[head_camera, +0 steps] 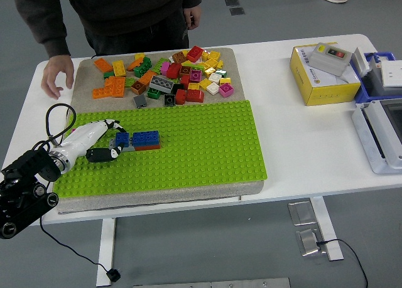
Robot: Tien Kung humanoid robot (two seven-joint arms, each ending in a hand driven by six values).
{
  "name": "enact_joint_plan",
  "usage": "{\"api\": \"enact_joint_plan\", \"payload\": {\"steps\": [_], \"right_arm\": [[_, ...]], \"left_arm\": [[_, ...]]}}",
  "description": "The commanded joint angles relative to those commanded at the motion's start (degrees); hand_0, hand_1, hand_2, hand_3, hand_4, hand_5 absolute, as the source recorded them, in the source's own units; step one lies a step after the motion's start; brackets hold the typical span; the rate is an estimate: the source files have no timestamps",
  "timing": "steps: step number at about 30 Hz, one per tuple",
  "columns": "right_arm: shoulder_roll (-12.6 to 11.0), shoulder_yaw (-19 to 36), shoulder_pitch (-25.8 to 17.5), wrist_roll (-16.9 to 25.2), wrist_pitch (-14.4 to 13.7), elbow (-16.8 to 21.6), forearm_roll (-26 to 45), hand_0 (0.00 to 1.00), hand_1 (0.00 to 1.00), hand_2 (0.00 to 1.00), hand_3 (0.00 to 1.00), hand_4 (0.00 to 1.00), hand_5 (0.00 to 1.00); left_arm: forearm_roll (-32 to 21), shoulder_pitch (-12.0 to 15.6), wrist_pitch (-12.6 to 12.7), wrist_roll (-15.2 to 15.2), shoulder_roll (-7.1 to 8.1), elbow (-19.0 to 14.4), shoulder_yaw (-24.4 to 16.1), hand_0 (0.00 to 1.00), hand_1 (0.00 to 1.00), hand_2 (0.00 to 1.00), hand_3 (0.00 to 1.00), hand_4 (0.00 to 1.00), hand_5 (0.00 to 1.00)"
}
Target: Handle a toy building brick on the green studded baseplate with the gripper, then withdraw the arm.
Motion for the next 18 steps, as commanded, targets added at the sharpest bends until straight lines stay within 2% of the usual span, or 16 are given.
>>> {"api": "enact_joint_plan", "payload": {"steps": [9, 18], "right_arm": [[0.0, 0.2, 0.0, -0.1, 0.0, 0.0, -0.4, 0.638, 0.602, 0.681, 0.658, 0.576, 0.998], [0.1, 0.1, 0.1, 0.0, 0.1, 0.0, -0.2, 0.639, 0.599, 0.681, 0.658, 0.576, 0.998]], "left_arm": [[-1.3, -0.1, 0.1, -0.3, -0.73, -0.3, -0.2, 0.964, 0.961, 0.939, 0.564, 0.427, 0.280], [-1.3, -0.4, 0.3, -0.8, -0.50, -0.2, -1.2, 0.964, 0.961, 0.940, 0.564, 0.429, 0.282]]}}
